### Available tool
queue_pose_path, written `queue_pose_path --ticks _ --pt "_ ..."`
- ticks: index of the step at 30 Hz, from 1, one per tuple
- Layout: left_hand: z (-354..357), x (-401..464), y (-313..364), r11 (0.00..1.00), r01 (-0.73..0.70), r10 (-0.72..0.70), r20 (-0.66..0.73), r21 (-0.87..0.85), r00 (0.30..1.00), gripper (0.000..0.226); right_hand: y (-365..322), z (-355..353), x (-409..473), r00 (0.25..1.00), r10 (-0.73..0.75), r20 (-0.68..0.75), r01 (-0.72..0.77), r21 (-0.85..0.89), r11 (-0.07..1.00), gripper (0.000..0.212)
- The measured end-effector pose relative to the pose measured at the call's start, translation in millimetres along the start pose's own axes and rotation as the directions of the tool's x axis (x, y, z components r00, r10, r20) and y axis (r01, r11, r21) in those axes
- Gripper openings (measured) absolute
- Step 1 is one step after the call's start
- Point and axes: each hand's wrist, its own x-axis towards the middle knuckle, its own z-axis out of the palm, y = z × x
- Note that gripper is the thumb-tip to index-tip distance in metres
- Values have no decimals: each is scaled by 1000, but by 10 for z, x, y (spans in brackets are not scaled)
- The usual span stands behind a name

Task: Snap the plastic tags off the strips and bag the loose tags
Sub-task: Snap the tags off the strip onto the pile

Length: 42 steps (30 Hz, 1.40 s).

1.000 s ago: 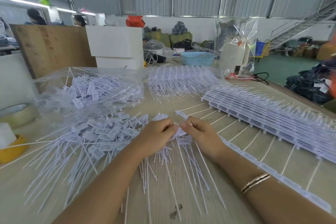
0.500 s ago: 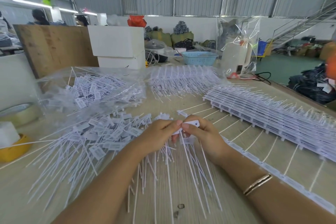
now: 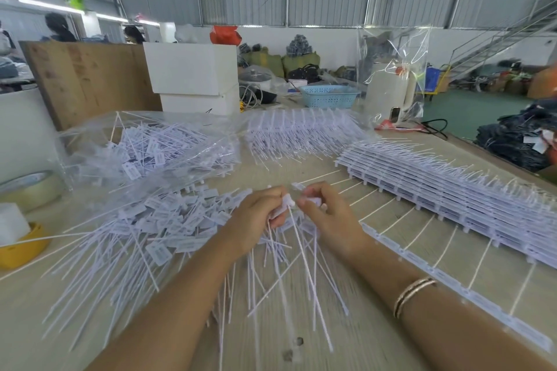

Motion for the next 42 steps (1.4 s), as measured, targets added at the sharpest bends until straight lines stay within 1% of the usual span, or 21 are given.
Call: queue_pose_path --ticks 1,2,3,4,5,7,8,10,12,14,16,18,20,22,26,30,32,34,37,39,42 --pt "-2 -1 1 1000 -2 2 8 10 1000 24 10 23 10 999 -20 -28 17 -93 995 16" --pt "-9 -3 -6 999 -1 0 7 47 1000 16 12 36 11 998 -45 -47 38 -141 989 25" --pt "-16 -7 -14 994 1 -1 -6 106 1000 11 -2 34 0 994 -69 -79 57 -151 987 26" --pt "-14 -10 -28 988 10 -7 -21 157 1000 11 -22 30 -20 991 -85 -100 73 -116 991 22" --pt "-9 -11 -35 981 17 -12 -27 192 1000 16 -44 22 -46 992 -80 -93 73 -78 994 21" --pt "19 -18 -29 970 3 -1 -11 244 1000 28 -49 9 -75 999 -53 2 53 -76 996 39" --pt "36 -28 -21 964 -13 13 1 265 1000 30 -52 14 -87 998 -40 54 46 -114 992 41" --pt "45 -41 -11 943 -37 34 12 331 999 30 -50 38 -89 993 -39 112 53 -126 991 34" --pt "18 -55 2 893 -58 56 17 447 998 25 -43 37 -72 995 -43 86 46 -35 998 31" --pt "-29 -61 15 797 -57 64 10 601 998 10 -23 12 -57 999 -31 14 29 136 990 33" --pt "-77 -63 12 734 -29 52 -13 679 999 26 -2 -27 -47 999 -20 -40 31 305 952 34" --pt "-96 -67 -16 741 -12 57 -45 672 997 38 6 -49 -47 999 -35 -20 40 375 926 33" --pt "-92 -63 -30 758 -21 91 -74 652 993 38 15 -49 -40 998 -48 38 27 435 900 28" --pt "-91 -52 -31 795 -20 88 -82 607 993 35 16 -37 -33 994 -31 105 -22 466 884 22" --pt "-37 -57 -5 860 24 6 -57 510 998 33 47 -26 -29 989 -20 149 -48 437 898 31" --pt "23 -45 22 892 47 -34 -37 450 999 34 2 -12 -52 981 -35 193 -49 418 907 14" --pt "7 -28 25 917 65 -59 -26 394 998 35 0 -8 -51 984 -35 173 -42 426 904 14" --pt "-10 -23 25 948 82 -79 -24 307 997 34 -20 6 -55 989 -63 136 0 418 909 17" --pt "-8 -4 25 988 85 -80 -43 129 996 31 -71 39 -68 988 -129 84 83 419 904 23" --pt "6 1 15 997 75 -73 -51 33 996 30 -87 56 -87 984 -169 57 131 410 903 24" --pt "29 -3 -23 998 67 -67 -52 -1 996 32 -97 72 -101 977 -215 -2 197 405 893 22"
